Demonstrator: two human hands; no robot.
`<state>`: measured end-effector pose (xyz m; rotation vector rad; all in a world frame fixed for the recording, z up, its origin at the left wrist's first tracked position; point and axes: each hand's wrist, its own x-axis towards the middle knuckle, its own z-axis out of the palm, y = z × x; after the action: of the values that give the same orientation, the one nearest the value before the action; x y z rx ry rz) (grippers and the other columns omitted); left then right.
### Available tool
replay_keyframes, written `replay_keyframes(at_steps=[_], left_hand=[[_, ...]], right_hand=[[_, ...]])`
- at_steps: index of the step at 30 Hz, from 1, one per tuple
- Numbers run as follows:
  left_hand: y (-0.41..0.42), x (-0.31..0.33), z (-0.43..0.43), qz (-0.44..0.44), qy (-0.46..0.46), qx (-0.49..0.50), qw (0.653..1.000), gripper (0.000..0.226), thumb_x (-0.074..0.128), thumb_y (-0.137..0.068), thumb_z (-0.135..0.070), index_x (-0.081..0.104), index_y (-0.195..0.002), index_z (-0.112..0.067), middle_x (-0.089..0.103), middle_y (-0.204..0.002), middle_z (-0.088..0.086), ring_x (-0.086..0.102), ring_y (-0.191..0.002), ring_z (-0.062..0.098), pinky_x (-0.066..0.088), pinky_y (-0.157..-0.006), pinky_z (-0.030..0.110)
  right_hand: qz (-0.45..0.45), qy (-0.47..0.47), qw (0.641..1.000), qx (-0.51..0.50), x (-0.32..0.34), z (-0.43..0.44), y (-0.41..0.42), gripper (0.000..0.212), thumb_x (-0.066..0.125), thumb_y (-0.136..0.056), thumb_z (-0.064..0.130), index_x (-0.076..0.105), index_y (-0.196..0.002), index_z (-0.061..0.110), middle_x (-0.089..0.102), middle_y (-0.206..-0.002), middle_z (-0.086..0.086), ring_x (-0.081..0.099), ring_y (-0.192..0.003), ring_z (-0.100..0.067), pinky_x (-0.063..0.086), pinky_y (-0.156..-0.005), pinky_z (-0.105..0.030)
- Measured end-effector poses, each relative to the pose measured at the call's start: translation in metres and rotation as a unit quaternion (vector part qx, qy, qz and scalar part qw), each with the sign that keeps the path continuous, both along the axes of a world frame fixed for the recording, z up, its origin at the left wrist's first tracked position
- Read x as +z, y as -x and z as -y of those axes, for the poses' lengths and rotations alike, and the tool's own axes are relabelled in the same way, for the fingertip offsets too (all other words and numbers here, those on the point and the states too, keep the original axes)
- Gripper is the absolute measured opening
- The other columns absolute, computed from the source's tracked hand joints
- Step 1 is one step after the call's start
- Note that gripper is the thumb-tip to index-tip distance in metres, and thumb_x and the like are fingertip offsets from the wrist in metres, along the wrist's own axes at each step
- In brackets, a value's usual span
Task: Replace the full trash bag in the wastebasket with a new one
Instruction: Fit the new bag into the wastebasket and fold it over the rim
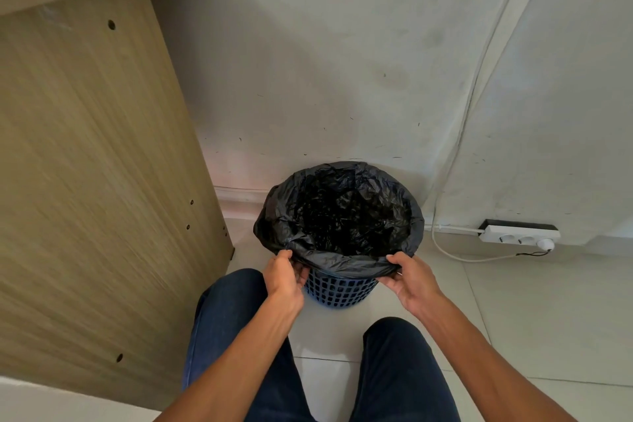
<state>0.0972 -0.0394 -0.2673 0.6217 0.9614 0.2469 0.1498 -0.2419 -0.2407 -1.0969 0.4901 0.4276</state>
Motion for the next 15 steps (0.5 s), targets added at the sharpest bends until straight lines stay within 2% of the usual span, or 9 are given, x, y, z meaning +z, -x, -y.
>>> replay_keyframes(at_steps=[3, 5, 8, 9, 12, 15], left_hand=[[0.001, 0.0, 0.002, 0.015, 0.038, -0.003, 0.999, 0.008, 0.049, -0.099, -0.004, 0.057, -0.096, -0.004, 0.059, -0.086, 0.011, 0.057, -0.079, 0.021, 0.053, -0.073, 0.037], [0.001, 0.001, 0.004, 0.044, 0.067, 0.003, 0.997, 0.009, 0.048, -0.1, -0.003, 0.056, -0.1, -0.001, 0.06, -0.092, 0.015, 0.059, -0.084, 0.025, 0.054, -0.077, 0.041], [0.004, 0.002, 0.004, 0.092, 0.078, -0.014, 0.993, 0.022, 0.054, -0.102, -0.02, 0.058, -0.117, -0.004, 0.064, -0.109, 0.016, 0.062, -0.102, 0.03, 0.052, -0.092, 0.046], [0.005, 0.001, 0.003, 0.098, 0.069, -0.027, 0.992, 0.027, 0.055, -0.102, -0.025, 0.058, -0.121, -0.007, 0.065, -0.114, 0.015, 0.062, -0.106, 0.029, 0.052, -0.093, 0.045], [0.001, -0.001, -0.002, 0.085, 0.033, -0.052, 0.994, 0.031, 0.053, -0.103, -0.024, 0.057, -0.129, -0.007, 0.067, -0.115, 0.011, 0.063, -0.101, 0.024, 0.053, -0.09, 0.04], [-0.003, 0.0, -0.008, 0.079, 0.049, -0.046, 0.995, 0.028, 0.05, -0.104, -0.019, 0.055, -0.128, -0.005, 0.065, -0.111, 0.012, 0.062, -0.099, 0.026, 0.05, -0.097, 0.046]], right_hand=[[-0.002, 0.004, 1.0, 0.02, 0.003, 0.004, -0.004, 0.019, 0.048, -0.094, -0.01, 0.059, -0.104, 0.001, 0.066, -0.1, -0.017, 0.066, -0.09, -0.028, 0.063, -0.064, -0.04], [0.0, 0.008, 1.0, 0.029, 0.004, 0.008, -0.007, 0.021, 0.047, -0.094, -0.01, 0.059, -0.107, 0.001, 0.066, -0.101, -0.017, 0.066, -0.09, -0.028, 0.063, -0.062, -0.038], [-0.001, 0.011, 0.999, 0.035, 0.003, 0.013, -0.011, 0.022, 0.047, -0.094, -0.009, 0.058, -0.112, -0.001, 0.067, -0.103, -0.017, 0.066, -0.091, -0.028, 0.062, -0.058, -0.036], [0.0, 0.013, 0.999, 0.037, 0.002, 0.015, -0.013, 0.021, 0.047, -0.094, -0.009, 0.059, -0.11, -0.001, 0.067, -0.103, -0.017, 0.066, -0.091, -0.028, 0.062, -0.058, -0.036], [0.014, 0.031, 0.999, 0.035, -0.001, 0.016, -0.014, 0.02, 0.047, -0.094, -0.008, 0.06, -0.108, 0.0, 0.069, -0.102, -0.016, 0.067, -0.093, -0.027, 0.062, -0.062, -0.037], [0.023, 0.036, 0.999, 0.019, -0.004, 0.014, -0.014, 0.018, 0.05, -0.093, -0.009, 0.06, -0.106, -0.001, 0.069, -0.103, -0.017, 0.068, -0.093, -0.028, 0.062, -0.066, -0.04]])
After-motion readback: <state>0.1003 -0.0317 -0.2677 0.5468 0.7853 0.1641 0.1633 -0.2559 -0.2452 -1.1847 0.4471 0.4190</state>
